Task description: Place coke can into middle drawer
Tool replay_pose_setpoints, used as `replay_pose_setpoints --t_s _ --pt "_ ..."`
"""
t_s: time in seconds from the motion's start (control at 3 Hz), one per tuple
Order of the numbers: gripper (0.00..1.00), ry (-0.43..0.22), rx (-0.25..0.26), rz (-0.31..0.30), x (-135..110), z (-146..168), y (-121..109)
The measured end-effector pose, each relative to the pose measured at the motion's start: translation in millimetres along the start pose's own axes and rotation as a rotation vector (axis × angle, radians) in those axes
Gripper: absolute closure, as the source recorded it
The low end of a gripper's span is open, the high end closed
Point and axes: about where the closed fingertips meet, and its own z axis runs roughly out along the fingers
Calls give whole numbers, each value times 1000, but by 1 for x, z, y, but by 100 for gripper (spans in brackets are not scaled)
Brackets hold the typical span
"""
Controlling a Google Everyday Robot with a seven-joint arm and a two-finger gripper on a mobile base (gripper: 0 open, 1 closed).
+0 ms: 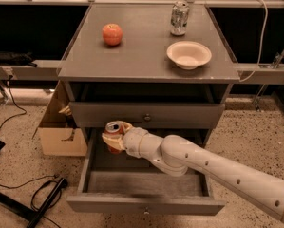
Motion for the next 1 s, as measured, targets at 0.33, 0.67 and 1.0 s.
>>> replay_pose_setpoints --t_s 0.33,0.67,1.0 --pt "100 -34 -87 -29 22 14 -11" --pt "100 -60 -181 -61 49 21 -24" --pt "100 -62 -285 -73 75 11 -18"
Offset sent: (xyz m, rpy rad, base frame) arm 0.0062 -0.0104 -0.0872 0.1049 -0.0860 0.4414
